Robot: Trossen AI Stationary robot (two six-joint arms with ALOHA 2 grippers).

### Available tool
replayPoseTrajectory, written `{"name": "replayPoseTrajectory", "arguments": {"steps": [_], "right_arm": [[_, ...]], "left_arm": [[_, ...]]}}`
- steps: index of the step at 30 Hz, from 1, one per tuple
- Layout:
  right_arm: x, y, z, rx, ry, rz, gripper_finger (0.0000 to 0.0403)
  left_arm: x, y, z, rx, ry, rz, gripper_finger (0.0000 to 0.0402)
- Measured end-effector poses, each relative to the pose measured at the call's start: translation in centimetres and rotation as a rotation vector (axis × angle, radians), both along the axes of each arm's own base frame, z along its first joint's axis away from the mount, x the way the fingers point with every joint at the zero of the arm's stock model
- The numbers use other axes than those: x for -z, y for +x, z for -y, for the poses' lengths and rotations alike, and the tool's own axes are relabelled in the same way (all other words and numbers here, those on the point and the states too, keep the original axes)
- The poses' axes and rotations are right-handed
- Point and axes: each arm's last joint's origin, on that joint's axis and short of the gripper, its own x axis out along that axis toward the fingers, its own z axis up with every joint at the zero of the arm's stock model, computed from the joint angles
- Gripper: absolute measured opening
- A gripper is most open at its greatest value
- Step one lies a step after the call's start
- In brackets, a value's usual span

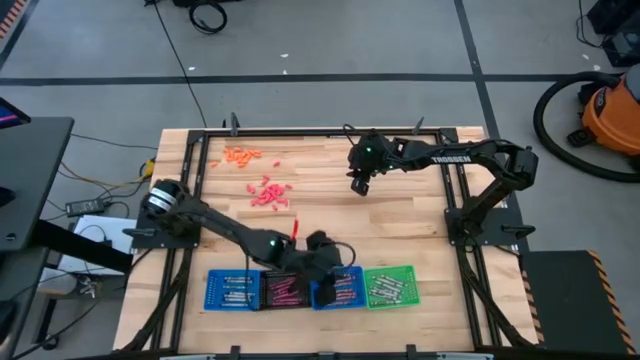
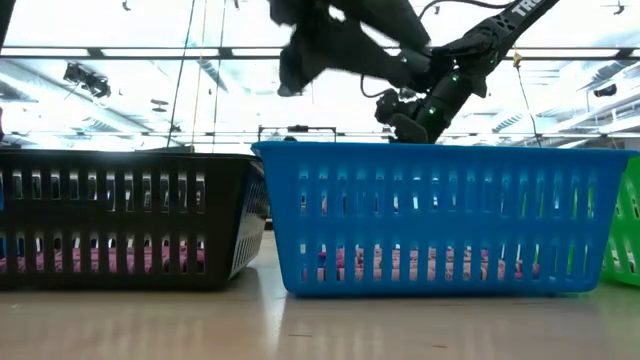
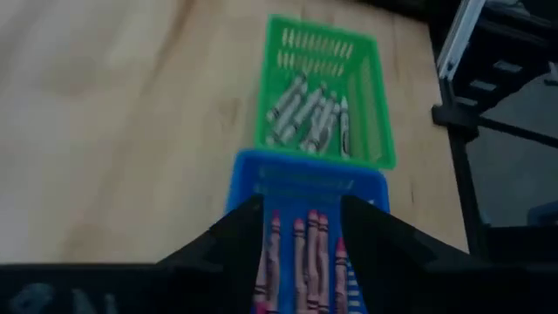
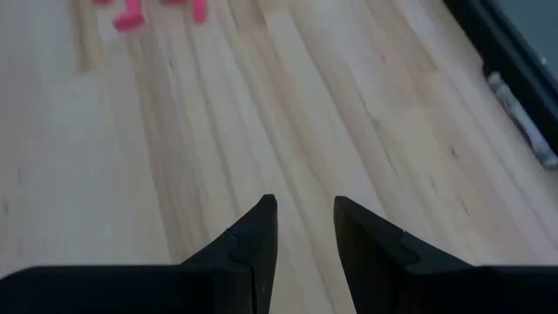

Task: Sort crayons
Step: Put the black crayon into the left blue bin

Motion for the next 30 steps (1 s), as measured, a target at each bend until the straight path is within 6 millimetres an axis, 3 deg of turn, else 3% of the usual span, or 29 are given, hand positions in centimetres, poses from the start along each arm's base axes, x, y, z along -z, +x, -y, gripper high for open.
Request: {"name": "replayPoseTrajectory", "arguments": {"steps": [5, 13, 19, 25, 30], "right_arm": [[-0.1, 0.2, -0.1, -0.008, -0.006, 0.015, 0.0122], [0.1, -0.1, 0.4, 0.020, -0.030, -0.008, 0.0122], [0.0, -0.5, 1.5, 0.061, -0.100, -0.037, 0.0103], [0.0, -1.1, 2.5, 0.088, -0.096, -0.041, 0.0084], [0.2, -1.1, 2.3, 0.108, -0.031, -0.027, 0.0084]], "left_arm": [[-1.9, -0.8, -2.9, -0.004, 0.102, -0.046, 0.0154], [-1.3, -1.7, -6.9, 0.011, 0.325, -0.239, 0.0151], [-0.7, -1.5, -9.2, 0.065, 0.520, -0.271, 0.0150], [1.4, -1.8, -13.4, 0.073, 0.608, -0.328, 0.0150], [1.6, -2.0, -17.5, 0.093, 0.507, -0.267, 0.0150]]}}
